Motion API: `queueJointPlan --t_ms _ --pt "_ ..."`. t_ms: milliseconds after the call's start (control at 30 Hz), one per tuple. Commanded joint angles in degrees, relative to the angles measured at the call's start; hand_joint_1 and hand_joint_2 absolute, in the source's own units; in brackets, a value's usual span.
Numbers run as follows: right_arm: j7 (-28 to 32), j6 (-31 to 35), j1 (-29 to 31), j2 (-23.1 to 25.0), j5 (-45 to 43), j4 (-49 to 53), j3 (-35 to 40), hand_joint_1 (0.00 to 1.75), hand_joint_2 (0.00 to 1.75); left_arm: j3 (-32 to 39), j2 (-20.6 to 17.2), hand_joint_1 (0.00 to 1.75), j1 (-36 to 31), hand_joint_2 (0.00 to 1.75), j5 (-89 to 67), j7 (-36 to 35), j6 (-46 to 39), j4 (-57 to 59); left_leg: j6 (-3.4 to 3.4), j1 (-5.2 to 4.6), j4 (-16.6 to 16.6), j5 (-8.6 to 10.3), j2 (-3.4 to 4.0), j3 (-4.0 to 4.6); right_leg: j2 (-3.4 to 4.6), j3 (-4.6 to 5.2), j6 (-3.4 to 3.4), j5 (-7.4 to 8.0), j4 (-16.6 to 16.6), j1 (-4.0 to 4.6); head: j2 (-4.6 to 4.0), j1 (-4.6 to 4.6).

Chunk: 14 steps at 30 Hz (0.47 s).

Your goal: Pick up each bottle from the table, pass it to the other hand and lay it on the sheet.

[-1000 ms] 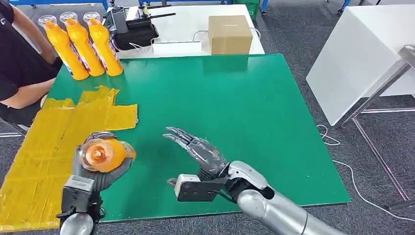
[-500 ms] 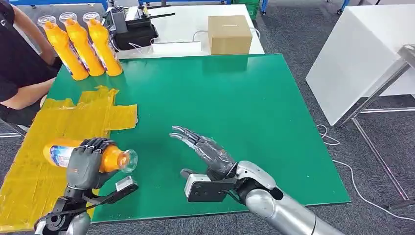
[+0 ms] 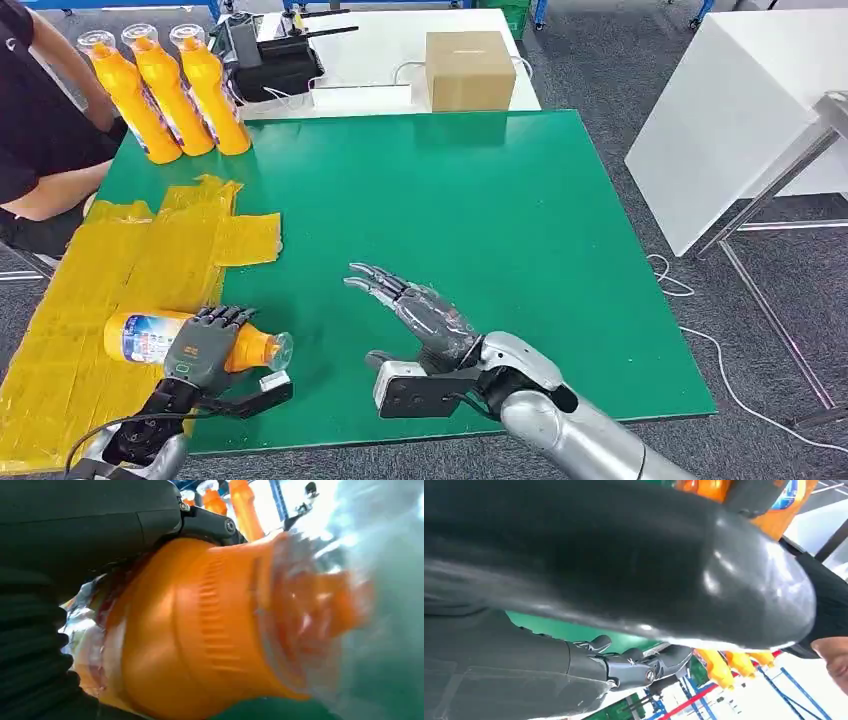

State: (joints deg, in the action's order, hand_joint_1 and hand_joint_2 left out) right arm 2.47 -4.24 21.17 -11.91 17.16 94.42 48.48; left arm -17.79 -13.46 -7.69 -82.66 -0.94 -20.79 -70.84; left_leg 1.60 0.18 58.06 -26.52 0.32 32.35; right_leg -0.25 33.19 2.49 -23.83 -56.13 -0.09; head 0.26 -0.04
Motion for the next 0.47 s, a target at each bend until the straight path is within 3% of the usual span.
queueJointPlan --t_ms 33,367,467 --pt "-0.4 -0.6 0.1 0.0 0.3 -0.6 0.3 0.00 0.00 -3.3 -0.1 0.00 -3.0 0.00 3.5 0.5 -1.3 4.7 -0.07 0.00 -0.1 0.00 -0.05 -0.13 -0.01 -0.12 -0.04 -0.02 0.0 0.00 0.00 0.00" --pt "-0.5 -0.4 -1.1 -0.7 0.9 -0.7 0.2 0.00 0.00 0.5 1.9 0.00 -1.3 0.00 9.6 3.0 -6.7 1.0 -0.05 0.02 0.0 -0.04 -0.05 -0.13 -0.02 -0.13 -0.02 -0.06 0.0 0.01 0.00 -0.02" --pt "-0.2 0.4 -2.6 -0.5 0.6 -0.9 -0.6 0.00 0.00 4.9 4.8 0.00 0.5 0.00 16.4 6.6 -14.3 -2.9 -0.03 0.02 0.0 -0.01 0.00 -0.06 0.02 -0.06 -0.01 -0.01 0.0 0.00 0.00 -0.02"
